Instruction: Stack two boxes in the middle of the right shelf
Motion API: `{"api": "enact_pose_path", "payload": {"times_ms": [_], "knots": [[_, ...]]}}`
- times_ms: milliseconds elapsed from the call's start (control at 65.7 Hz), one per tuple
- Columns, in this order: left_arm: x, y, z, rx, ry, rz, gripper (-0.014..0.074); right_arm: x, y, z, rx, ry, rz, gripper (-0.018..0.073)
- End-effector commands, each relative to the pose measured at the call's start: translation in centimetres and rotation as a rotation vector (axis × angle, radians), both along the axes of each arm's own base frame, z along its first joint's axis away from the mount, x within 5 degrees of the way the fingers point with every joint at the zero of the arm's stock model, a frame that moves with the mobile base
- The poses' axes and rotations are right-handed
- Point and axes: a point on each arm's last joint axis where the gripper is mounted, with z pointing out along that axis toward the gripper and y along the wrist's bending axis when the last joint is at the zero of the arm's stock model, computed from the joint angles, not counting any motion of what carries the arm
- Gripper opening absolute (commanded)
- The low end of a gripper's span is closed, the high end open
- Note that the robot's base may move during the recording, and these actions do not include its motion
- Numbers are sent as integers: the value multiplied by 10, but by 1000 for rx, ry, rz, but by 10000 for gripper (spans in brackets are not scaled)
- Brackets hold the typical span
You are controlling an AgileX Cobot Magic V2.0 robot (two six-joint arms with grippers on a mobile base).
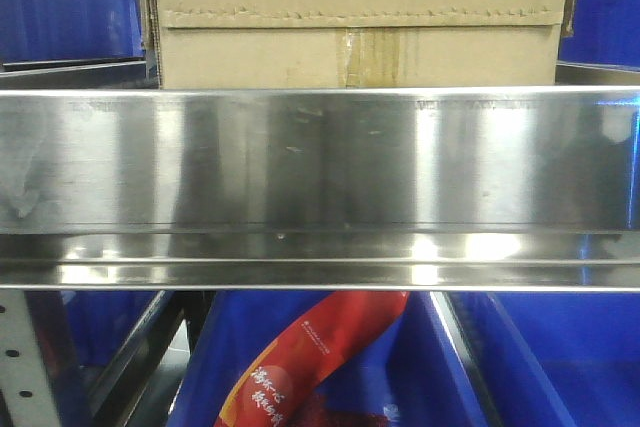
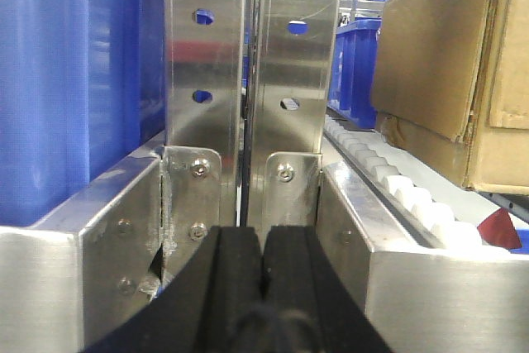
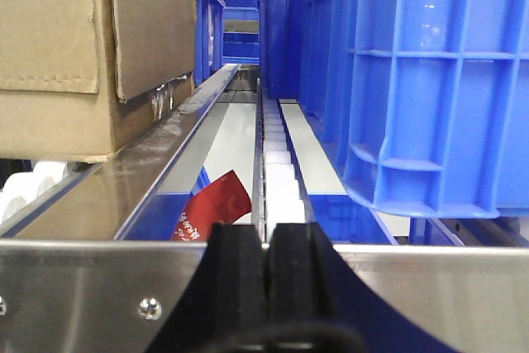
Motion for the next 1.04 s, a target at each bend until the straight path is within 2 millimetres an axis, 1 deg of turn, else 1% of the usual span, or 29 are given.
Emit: {"api": "enact_pose_path", "payload": {"times_ms": [0, 1020], "knots": [[-1, 0, 2, -4, -24, 1, -111, 0, 0, 2, 9, -29, -5, -154], [-1, 0, 2, -4, -24, 1, -111, 0, 0, 2, 9, -29, -5, -154]]}}
